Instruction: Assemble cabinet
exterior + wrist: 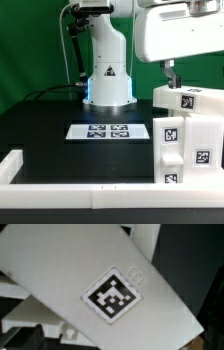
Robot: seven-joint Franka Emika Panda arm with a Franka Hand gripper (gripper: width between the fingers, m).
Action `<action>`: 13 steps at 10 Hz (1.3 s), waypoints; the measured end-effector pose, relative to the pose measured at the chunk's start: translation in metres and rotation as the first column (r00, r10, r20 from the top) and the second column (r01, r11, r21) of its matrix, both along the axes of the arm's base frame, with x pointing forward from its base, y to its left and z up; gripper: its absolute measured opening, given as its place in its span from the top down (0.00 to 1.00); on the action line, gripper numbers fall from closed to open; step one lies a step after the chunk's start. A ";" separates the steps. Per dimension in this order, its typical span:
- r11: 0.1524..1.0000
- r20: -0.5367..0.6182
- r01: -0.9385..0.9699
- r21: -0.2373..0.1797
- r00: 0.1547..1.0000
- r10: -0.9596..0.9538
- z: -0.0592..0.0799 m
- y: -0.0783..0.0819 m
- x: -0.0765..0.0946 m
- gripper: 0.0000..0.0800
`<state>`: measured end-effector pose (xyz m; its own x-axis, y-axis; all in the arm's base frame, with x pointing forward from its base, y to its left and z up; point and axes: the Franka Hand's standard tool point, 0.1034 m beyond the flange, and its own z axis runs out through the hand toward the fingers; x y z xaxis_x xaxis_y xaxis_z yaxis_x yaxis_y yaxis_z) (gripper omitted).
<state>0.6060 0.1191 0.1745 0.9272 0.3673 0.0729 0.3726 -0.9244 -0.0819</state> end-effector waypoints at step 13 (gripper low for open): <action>0.947 0.009 -0.317 -0.059 0.948 0.318 -0.023 -0.014 -0.011 0.30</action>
Offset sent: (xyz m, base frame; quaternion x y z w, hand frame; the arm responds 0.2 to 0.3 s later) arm -0.0009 0.0063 -0.0078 -0.0113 -0.0007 -0.2302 0.9731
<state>0.5955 0.1053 0.1519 0.7605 0.6466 0.0596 0.6486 -0.7607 -0.0237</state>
